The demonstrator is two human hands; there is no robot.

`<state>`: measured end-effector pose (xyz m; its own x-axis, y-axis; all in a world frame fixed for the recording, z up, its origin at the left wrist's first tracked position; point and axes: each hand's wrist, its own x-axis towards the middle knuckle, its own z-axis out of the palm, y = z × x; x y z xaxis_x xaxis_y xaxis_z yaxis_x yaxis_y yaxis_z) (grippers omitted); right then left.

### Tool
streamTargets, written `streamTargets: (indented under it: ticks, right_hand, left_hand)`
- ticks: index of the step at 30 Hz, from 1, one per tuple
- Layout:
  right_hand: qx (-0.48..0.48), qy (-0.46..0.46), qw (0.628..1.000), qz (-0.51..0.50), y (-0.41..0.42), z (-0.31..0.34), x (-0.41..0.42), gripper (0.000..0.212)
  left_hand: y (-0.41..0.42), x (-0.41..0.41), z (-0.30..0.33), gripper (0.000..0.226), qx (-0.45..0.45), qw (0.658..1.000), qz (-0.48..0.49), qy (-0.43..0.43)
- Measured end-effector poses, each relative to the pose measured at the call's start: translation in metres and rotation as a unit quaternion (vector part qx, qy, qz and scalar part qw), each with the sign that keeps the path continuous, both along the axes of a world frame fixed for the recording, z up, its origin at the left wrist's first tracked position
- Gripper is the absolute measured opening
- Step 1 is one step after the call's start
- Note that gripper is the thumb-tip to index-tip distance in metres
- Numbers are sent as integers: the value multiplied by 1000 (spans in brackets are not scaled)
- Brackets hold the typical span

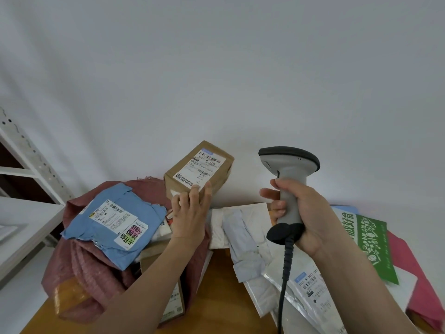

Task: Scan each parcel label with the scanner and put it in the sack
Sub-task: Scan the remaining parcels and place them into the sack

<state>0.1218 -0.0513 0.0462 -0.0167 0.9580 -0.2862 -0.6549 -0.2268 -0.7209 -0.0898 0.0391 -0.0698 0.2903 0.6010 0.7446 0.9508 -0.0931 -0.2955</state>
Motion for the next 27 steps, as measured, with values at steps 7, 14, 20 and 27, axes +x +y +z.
streamTargets:
  ticks: [7,14,20,27]
  right_hand:
    - [-13,-151,977,-147,48,-20,-18,67]
    - [13,-85,992,-95,62,-22,-33,81]
    - [28,-12,999,19,66,-31,-29,54]
    - [35,-62,997,-34,73,-51,-19,44]
  left_hand:
    - [-6,42,37,95,79,982,-140,-96]
    - [-13,57,37,75,150,977,-153,14]
    - [-16,47,30,70,166,967,-177,74]
    - [-21,6,57,63,-122,877,-284,-367]
